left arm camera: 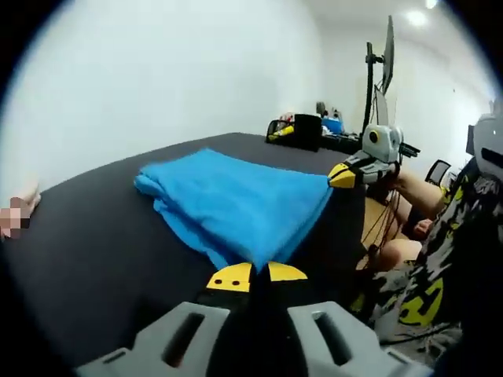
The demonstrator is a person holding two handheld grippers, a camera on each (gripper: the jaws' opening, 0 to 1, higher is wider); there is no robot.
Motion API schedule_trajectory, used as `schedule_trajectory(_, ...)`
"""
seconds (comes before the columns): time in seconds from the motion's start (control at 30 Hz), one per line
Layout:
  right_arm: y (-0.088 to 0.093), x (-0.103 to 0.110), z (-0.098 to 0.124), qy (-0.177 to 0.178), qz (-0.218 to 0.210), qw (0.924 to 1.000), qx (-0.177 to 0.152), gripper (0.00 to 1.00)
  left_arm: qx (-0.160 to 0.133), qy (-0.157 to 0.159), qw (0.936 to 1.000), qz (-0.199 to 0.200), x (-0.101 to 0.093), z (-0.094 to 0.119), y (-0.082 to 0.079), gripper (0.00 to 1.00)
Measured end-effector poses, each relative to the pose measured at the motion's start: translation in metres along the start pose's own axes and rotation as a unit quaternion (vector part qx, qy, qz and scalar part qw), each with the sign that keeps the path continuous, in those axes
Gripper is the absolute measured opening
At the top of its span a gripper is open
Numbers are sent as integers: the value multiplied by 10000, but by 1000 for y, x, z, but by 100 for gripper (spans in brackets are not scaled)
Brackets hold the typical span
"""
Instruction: Spread out the cloth and fold it
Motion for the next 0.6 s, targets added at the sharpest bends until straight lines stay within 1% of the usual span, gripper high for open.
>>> schedule_trajectory(0.03, 5, 1, 0, 13, 21, 10000, 45, 1, 15, 1, 10000, 91, -1, 0, 6, 2)
schedule_trajectory(0.07, 11, 2, 0, 41, 57, 10000, 44, 1, -92, -28, 9998, 188, -2, -1, 11, 2)
schedule_trajectory(0.1, 9, 1, 0, 54, 35, 9996, -272, 1, -364, -30, 9989, 289, -2, 0, 10, 2)
schedule_trajectory(0.13, 11, -1, 3, 59, -123, 9996, -233, 1, -387, -35, 9981, 482, -1, 2, 11, 3)
schedule_trajectory(0.17, 11, -1, 4, 65, -241, 9993, -274, 2, -370, -33, 9976, 579, 0, 3, 12, 4)
schedule_trajectory(0.2, 10, -3, 8, 37, -212, 9994, -281, 2, -390, -58, 9973, 622, 2, 8, 13, 8)
schedule_trajectory(0.23, 9, -2, 11, -65, -159, 9994, -306, 4, -382, -47, 9975, 597, 4, 12, 14, 11)
schedule_trajectory(0.27, 7, -3, 19, -113, -140, 9994, -307, 7, -527, -151, 9967, 591, 6, 20, 14, 13)
schedule_trajectory(0.3, 5, -4, 24, -129, -140, 9993, -326, 11, -578, -195, 9966, 554, 7, 23, 14, 14)
schedule_trajectory(0.33, 4, -6, 30, -146, -140, 9991, -363, 16, -751, -187, 9966, 281, 11, 32, 13, 14)
schedule_trajectory(0.37, 2, -8, 36, -157, -127, 9990, -409, 17, -1000, -129, 9949, 79, 12, 42, 10, 15)
schedule_trajectory(0.4, 0, -10, 43, -174, -76, 9986, -497, 17, -1141, -117, 9934, -1, 13, 46, 8, 17)
schedule_trajectory(0.43, 0, -13, 47, -176, -52, 9983, -549, 17, -1171, -113, 9930, -50, 14, 49, 5, 18)
schedule_trajectory(0.47, -1, -16, 50, -188, -45, 9980, -605, 17, -1132, -53, 9935, -124, 14, 48, 4, 20)
schedule_trajectory(0.5, -1, -17, 49, -211, -42, 9978, -620, 17, -949, 26, 9951, -278, 13, 43, 2, 23)
schedule_trajectory(0.57, -2, -15, 42, -286, 66, 9978, -599, 17, -682, 15, 9962, -543, 11, 32, 1, 29)
schedule_trajectory(0.6, -2, -13, 37, -303, 365, 9975, -527, 17, -580, 9, 9960, -676, 10, 27, 1, 34)
Point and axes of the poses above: the point that each gripper's makers call its tool centre point, and the gripper's own axes: z roughly backward along the fingers, x roughly to its left, y roughly out of its underside, the point moved 10 cm from there along z, roughly backward along the fingers, and after that the axes turned 10 degrees about -x, right-handed, at the moved point
